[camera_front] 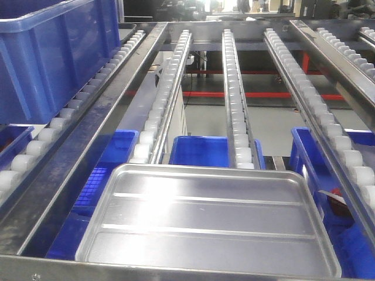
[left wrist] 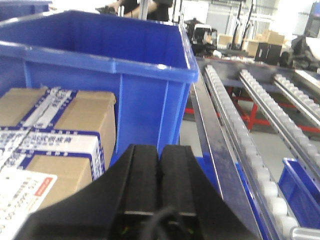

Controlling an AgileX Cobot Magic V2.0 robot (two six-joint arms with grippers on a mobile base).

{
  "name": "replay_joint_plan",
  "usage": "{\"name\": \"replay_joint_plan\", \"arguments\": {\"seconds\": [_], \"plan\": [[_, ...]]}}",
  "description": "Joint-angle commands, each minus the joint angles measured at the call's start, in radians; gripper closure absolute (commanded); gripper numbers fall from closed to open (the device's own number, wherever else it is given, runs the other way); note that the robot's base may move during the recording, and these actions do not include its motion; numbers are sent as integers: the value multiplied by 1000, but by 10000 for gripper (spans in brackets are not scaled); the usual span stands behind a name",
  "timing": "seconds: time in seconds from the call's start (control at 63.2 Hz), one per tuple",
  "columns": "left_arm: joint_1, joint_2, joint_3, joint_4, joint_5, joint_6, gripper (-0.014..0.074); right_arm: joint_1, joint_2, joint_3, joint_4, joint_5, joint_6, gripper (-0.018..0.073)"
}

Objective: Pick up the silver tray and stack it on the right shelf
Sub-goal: 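Lower both grippers toward the short edges of the silver tray, then position left and right grippers over opposite rims of the silver tray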

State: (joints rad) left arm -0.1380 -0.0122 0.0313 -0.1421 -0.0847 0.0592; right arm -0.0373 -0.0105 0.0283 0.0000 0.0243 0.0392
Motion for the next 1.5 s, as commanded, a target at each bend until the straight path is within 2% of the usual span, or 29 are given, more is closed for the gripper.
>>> {"name": "replay_joint_plan", "arguments": {"seconds": [0.0,0.095,0.174,0.3,0.459,0.569,0.648,0.727,0.807,0.87,0.917,0.965,1.139,1.186,1.249,1.313,1.376,1.487], "plan": [[0,-17,18,-7,-122,-3,679,0,-21,-19,0,-115,-6,506],[0,-17,-3,-15,-193,-2,679,0,-21,-27,6,-213,-3,506],[0,-10,-75,-13,-172,-2,679,0,-21,-79,20,-248,-3,506],[0,40,-289,46,85,-2,679,0,-5,-257,20,-126,-1,506],[0,191,-564,40,367,-2,678,0,90,-455,21,76,-1,505],[-2,315,-678,-3,440,-2,675,0,165,-517,40,131,-1,473],[-5,383,-727,-9,445,-2,673,0,211,-536,87,171,-1,401],[-27,450,-759,-9,477,-2,593,4,236,-539,138,210,-1,306],[-58,512,-784,-14,543,-2,425,16,240,-539,157,244,-1,222],[-88,559,-793,-26,588,-2,288,28,240,-539,157,279,-1,195],[-123,592,-793,-39,600,-2,242,44,241,-539,164,311,-1,193],[-178,619,-793,-53,600,-2,239,65,247,-539,185,340,-2,193],[-498,756,-795,-65,598,-2,280,191,346,-539,362,490,-26,193],[-574,797,-795,-65,588,-2,280,227,382,-539,373,504,-31,193],[-646,843,-795,-39,547,-2,280,273,433,-539,373,497,-30,193],[-688,895,-795,-50,503,-2,280,308,478,-535,373,482,-30,193],[-700,953,-797,-67,471,-2,280,319,533,-540,374,477,-30,193],[-698,1042,-837,-73,533,-2,280,319,625,-584,374,550,-31,193]]}}
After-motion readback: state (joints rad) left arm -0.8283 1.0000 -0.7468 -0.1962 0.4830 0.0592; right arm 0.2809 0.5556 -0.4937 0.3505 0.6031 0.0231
